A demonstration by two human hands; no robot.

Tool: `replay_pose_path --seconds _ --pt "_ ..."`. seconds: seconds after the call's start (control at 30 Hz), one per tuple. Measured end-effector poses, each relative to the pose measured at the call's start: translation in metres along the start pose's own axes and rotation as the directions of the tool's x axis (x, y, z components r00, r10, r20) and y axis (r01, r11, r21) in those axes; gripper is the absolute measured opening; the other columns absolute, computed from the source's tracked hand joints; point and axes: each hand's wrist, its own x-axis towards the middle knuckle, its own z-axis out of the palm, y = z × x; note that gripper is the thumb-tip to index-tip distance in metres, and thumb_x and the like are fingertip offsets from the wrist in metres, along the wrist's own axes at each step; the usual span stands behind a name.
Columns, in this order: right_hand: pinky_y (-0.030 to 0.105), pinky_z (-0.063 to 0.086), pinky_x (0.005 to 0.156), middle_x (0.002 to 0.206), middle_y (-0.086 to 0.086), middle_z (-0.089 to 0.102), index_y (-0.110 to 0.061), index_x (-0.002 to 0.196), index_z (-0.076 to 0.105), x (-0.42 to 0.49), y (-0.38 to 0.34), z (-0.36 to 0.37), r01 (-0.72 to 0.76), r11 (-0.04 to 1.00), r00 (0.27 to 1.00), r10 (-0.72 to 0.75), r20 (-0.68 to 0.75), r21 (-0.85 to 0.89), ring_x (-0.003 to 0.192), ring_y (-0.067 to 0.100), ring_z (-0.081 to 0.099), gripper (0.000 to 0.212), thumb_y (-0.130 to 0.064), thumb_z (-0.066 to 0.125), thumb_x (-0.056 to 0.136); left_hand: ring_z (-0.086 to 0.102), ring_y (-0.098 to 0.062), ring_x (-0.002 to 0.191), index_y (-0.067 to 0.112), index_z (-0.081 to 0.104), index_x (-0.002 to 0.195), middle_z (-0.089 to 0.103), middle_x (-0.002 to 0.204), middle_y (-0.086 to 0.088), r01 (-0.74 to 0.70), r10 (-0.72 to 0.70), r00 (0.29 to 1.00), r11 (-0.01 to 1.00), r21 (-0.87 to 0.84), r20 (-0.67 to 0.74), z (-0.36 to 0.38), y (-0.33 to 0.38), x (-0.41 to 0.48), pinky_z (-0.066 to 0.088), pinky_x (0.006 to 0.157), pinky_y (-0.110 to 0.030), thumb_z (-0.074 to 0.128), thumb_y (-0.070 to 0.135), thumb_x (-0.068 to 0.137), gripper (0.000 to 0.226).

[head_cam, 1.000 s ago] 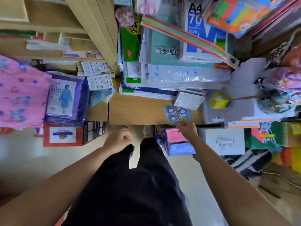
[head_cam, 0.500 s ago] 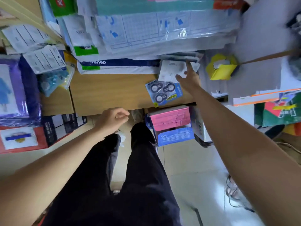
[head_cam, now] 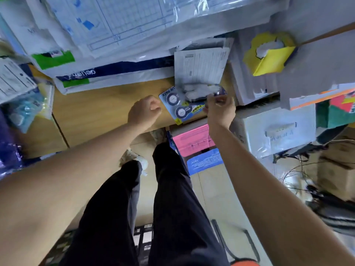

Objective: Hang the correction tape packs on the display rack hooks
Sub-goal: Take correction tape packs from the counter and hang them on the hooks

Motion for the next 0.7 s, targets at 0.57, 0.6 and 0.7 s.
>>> replay_pose_path --seconds 0.57,0.6,0.7 --pt "0.039 0.062 0.063 0.082 0.03 0.057 -0.028 0.122 0.055 -0.04 0.043 -0.095 -0.014 0.997 0.986 0.027 0.165 -0.075 0.064 0.031 0.058 0.049 0.006 0.059 0.086 0.053 -0.035 0.11 0.017 0.065 0.118 0.058 0.123 -0.009 -0.355 0.41 0.912 0.797 0.488 -0.006 0.042 0.01 0.057 0.045 0.082 -0.043 0.077 0.042 0.079 0.049" --pt "0.036 0.062 0.063 0.086 0.032 0.059 -0.028 0.127 0.054 -0.041 0.049 -0.096 -0.023 0.995 0.981 0.04 0.188 -0.093 0.066 0.028 0.059 0.053 0.006 0.06 0.087 0.054 -0.034 0.109 0.016 0.067 0.114 0.058 0.122 -0.009 -0.353 0.404 0.915 0.805 0.476 -0.005 0.042 0.009 0.059 0.047 0.08 -0.043 0.078 0.042 0.078 0.046" --pt "0.041 0.062 0.07 0.084 0.033 0.056 -0.035 0.143 0.043 -0.042 0.06 -0.091 -0.066 0.994 0.972 0.083 0.219 -0.086 0.064 0.02 0.058 0.07 0.004 0.062 0.088 0.055 -0.032 0.11 0.012 0.067 0.107 0.057 0.122 -0.009 -0.323 0.353 0.936 0.852 0.412 0.004 0.038 0.009 0.059 0.051 0.082 -0.046 0.082 0.033 0.073 0.042"
